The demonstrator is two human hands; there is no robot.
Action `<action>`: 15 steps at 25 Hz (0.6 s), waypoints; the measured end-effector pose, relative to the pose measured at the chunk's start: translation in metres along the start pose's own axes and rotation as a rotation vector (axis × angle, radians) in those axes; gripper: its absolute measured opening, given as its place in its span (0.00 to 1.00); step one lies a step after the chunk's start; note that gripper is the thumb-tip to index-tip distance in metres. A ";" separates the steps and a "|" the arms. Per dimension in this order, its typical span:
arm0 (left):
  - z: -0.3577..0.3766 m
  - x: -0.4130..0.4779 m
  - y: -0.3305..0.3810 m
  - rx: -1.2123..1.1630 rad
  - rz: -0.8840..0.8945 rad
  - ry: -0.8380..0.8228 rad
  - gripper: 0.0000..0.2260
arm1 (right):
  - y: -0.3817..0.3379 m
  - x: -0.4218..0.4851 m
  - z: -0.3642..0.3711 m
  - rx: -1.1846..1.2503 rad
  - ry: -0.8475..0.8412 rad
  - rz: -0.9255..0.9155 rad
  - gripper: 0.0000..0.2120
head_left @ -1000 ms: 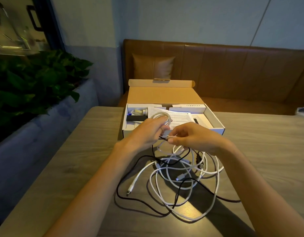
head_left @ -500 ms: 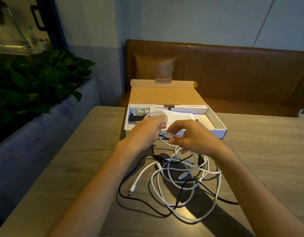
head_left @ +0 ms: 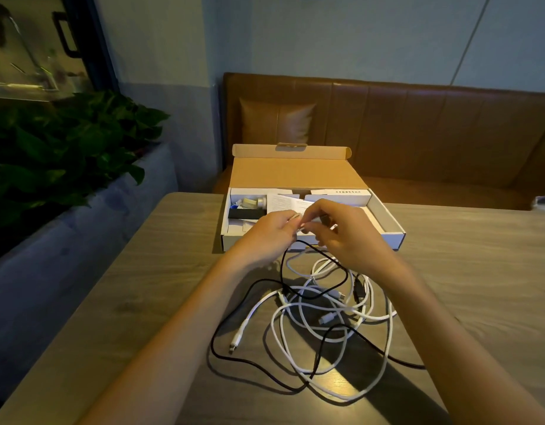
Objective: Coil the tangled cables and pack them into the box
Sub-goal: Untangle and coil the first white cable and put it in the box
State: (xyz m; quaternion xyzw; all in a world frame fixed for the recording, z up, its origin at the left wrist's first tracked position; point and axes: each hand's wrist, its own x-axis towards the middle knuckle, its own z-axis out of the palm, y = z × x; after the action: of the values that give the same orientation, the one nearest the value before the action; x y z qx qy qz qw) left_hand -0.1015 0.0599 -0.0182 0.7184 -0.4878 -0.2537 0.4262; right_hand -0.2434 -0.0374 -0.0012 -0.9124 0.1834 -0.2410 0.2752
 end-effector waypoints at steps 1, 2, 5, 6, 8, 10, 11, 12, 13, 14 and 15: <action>-0.001 -0.001 0.002 -0.085 -0.013 -0.061 0.14 | 0.000 0.000 -0.001 0.030 0.030 -0.004 0.06; -0.004 -0.002 0.003 -0.147 -0.030 -0.107 0.15 | 0.000 0.000 -0.002 0.057 0.054 -0.009 0.06; -0.016 -0.005 0.002 -0.269 -0.049 -0.235 0.16 | 0.002 0.001 -0.006 0.110 0.100 -0.033 0.06; -0.020 -0.007 0.001 -0.329 -0.038 -0.276 0.15 | 0.004 0.002 -0.009 0.137 0.118 -0.033 0.07; -0.025 -0.008 0.000 -0.453 -0.020 -0.315 0.13 | 0.005 0.002 -0.014 0.188 0.132 -0.034 0.07; -0.026 -0.009 0.000 -0.566 -0.010 -0.334 0.12 | 0.004 0.003 -0.015 0.203 0.142 -0.057 0.06; -0.025 -0.009 0.000 -0.637 -0.012 -0.339 0.12 | 0.004 0.003 -0.014 0.218 0.140 -0.058 0.05; -0.023 -0.009 0.000 -0.719 -0.021 -0.340 0.12 | 0.004 0.003 -0.012 0.257 0.134 -0.047 0.05; -0.021 -0.009 -0.001 -0.801 -0.031 -0.336 0.12 | 0.004 0.002 -0.010 0.322 0.124 -0.023 0.05; -0.020 -0.008 -0.001 -0.869 -0.040 -0.329 0.12 | 0.004 0.002 -0.007 0.383 0.119 0.004 0.06; -0.018 -0.007 -0.003 -0.921 -0.047 -0.322 0.12 | 0.004 0.002 -0.004 0.411 0.133 0.028 0.07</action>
State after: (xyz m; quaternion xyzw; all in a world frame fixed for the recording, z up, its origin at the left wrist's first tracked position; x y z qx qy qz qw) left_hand -0.0885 0.0734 -0.0116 0.4175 -0.3681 -0.5605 0.6132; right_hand -0.2445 -0.0434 -0.0003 -0.8165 0.1608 -0.3293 0.4461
